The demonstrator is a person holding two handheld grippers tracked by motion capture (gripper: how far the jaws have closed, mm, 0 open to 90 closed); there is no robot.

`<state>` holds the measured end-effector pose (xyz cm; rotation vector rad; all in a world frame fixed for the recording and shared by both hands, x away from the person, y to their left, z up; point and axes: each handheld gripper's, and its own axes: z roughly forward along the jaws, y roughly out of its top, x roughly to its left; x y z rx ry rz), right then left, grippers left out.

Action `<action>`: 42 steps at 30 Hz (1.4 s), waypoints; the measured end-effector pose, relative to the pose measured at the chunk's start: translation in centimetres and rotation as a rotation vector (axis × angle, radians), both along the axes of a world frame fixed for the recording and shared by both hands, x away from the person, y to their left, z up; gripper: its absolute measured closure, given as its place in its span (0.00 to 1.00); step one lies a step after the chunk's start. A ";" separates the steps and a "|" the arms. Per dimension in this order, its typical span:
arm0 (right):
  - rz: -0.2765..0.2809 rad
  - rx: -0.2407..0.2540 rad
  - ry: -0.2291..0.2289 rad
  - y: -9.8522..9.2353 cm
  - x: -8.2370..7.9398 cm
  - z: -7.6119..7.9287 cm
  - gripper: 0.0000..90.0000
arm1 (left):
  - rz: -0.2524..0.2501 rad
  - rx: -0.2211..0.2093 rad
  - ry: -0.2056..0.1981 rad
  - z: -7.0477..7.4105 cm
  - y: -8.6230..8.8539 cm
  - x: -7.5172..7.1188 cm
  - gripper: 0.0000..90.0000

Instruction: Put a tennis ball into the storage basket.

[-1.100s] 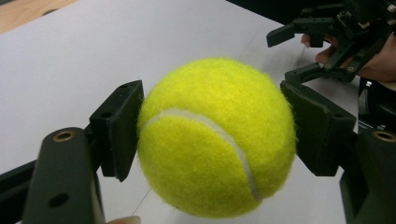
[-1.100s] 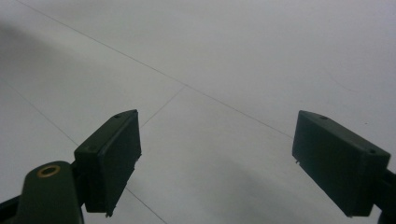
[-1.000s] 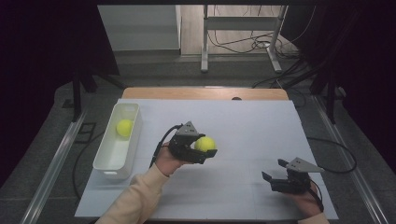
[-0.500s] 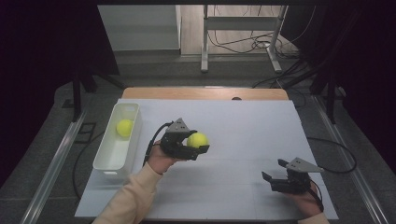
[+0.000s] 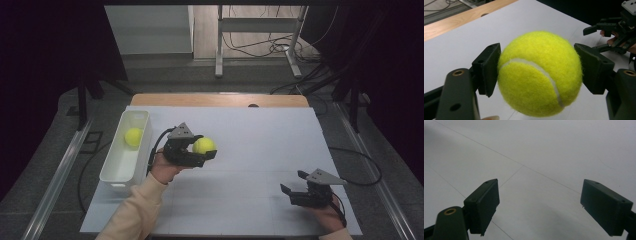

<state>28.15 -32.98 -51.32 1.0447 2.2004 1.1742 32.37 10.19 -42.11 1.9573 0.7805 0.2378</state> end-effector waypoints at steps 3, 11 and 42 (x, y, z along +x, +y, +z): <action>0.000 0.000 0.000 0.0 0.0 0.0 0.18 | 0.014 -0.004 -0.001 0.1 0.6 0.0 0.29; 0.000 0.002 -0.002 0.0 0.0 0.1 0.18 | 0.039 -0.015 -0.006 0.4 1.7 0.3 0.29; -0.002 -0.001 0.000 0.0 0.0 0.0 0.18 | 0.161 -0.055 -0.025 1.2 5.9 0.6 0.29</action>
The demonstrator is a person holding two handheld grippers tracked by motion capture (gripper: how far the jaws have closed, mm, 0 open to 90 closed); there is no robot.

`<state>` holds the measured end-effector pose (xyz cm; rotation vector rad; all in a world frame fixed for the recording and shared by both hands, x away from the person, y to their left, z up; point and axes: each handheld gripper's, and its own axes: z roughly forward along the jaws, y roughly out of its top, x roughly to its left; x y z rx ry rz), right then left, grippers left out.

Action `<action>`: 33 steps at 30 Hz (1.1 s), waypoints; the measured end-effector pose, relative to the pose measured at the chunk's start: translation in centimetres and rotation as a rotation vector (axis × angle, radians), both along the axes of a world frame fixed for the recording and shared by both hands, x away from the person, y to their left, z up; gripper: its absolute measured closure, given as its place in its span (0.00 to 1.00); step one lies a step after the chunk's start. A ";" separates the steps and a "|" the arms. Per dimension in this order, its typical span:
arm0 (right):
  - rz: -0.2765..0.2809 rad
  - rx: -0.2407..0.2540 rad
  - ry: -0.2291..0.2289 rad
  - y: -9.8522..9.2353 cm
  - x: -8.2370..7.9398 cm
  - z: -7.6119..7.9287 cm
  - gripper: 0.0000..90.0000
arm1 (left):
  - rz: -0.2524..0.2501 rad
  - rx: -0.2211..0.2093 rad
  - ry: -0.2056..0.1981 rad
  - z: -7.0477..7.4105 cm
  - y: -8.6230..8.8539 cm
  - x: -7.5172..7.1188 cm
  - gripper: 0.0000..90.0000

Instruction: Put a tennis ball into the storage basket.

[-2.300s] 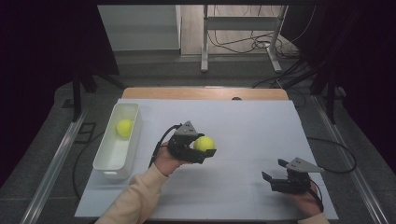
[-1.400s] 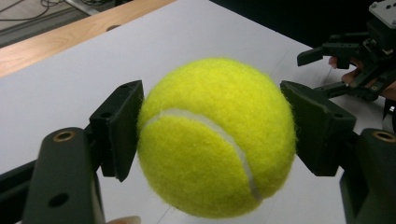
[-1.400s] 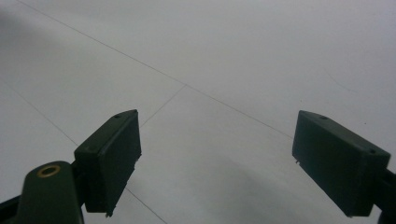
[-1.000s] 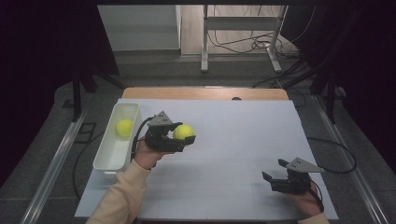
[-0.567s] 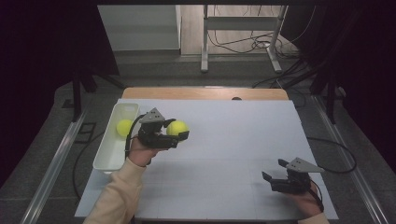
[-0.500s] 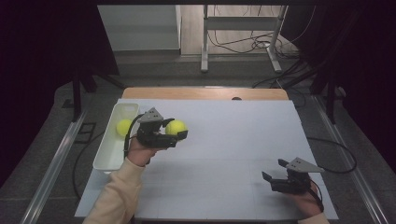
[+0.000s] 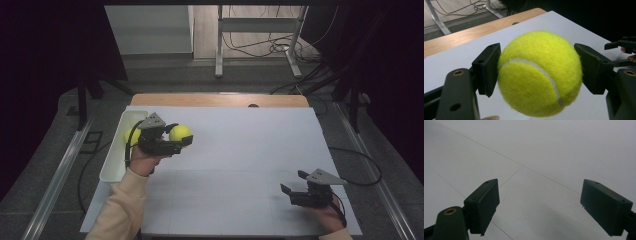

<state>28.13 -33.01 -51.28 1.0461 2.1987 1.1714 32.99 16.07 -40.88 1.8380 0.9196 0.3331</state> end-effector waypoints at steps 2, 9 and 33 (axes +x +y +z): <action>0.000 0.000 0.000 0.0 0.0 0.0 0.18 | 0.007 0.000 -0.001 0.0 0.2 0.0 0.29; 0.001 -0.001 -0.001 0.0 0.0 0.0 0.18 | 0.028 0.004 -0.004 0.1 0.9 -0.1 0.29; 0.003 -0.001 -0.001 0.0 0.0 0.0 0.18 | 0.134 -0.018 -0.001 0.1 4.5 0.1 0.29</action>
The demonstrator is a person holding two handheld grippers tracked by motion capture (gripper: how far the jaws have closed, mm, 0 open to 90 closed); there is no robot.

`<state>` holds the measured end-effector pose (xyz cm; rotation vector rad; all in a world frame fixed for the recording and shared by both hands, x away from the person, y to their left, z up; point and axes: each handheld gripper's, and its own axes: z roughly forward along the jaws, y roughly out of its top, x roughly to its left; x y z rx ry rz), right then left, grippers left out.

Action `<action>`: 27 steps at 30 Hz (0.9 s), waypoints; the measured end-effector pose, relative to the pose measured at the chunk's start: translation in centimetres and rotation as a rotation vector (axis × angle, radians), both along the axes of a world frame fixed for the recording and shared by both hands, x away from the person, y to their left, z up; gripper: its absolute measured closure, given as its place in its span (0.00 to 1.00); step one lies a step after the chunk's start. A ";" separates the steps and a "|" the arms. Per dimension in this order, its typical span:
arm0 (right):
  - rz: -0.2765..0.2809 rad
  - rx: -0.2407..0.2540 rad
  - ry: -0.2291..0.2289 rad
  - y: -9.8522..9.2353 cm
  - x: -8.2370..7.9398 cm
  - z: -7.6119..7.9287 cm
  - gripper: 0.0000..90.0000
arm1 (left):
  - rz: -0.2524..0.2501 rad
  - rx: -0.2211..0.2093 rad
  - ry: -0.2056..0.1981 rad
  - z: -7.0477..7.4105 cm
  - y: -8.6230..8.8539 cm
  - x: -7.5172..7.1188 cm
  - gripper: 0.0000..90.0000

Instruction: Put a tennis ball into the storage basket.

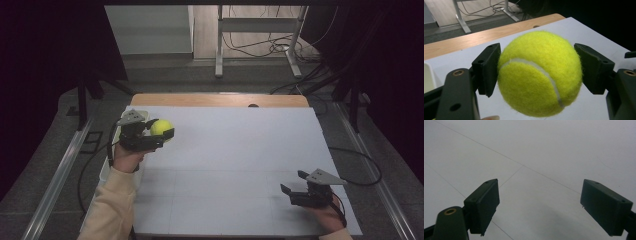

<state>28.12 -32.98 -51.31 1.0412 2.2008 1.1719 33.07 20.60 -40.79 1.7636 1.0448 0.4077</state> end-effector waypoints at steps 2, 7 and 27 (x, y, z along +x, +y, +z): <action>0.000 0.000 0.000 0.0 0.0 0.0 0.18 | 0.004 0.000 -0.001 0.0 0.1 0.0 0.29; 0.001 -0.001 0.000 0.0 0.0 0.0 0.18 | 0.031 0.002 -0.002 0.0 0.9 0.1 0.29; 0.001 -0.002 0.001 0.0 0.0 0.0 0.18 | 0.114 0.005 0.013 -0.4 3.6 0.0 0.29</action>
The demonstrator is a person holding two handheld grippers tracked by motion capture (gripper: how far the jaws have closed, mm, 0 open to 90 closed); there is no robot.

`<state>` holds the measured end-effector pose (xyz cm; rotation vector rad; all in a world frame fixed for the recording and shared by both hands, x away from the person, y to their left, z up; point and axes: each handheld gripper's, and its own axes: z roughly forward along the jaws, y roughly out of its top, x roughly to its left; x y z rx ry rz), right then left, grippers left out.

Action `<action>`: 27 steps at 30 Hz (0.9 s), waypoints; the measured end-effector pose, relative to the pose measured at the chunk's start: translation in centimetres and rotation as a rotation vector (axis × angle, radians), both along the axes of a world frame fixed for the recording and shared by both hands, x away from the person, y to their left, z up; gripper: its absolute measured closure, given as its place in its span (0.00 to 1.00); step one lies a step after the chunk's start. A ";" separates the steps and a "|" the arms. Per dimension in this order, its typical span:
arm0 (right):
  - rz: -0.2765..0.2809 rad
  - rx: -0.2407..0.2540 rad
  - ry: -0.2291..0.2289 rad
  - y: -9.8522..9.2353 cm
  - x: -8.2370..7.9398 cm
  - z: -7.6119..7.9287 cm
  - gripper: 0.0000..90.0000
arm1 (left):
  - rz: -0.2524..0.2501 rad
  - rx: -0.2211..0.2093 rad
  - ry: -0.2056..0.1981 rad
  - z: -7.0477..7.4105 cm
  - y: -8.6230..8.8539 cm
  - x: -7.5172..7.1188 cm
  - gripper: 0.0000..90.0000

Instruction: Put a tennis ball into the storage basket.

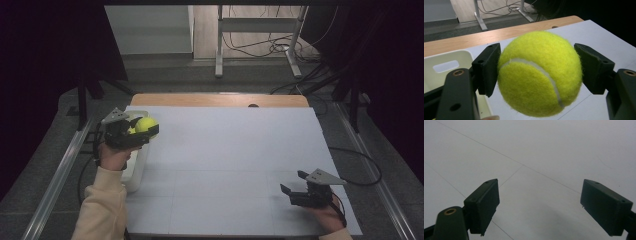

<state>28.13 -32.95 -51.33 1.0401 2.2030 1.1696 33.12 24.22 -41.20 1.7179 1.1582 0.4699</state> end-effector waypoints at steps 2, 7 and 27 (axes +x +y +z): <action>-0.001 -0.001 0.000 0.0 0.0 0.0 0.18 | 0.005 0.002 0.001 0.0 0.2 0.0 0.29; -0.001 -0.003 0.001 0.0 0.0 0.0 0.18 | 0.038 0.012 0.008 -0.3 1.2 -0.1 0.29; -0.004 -0.009 0.004 0.0 0.0 0.0 0.18 | 0.129 0.038 0.040 -1.1 3.8 -0.7 0.29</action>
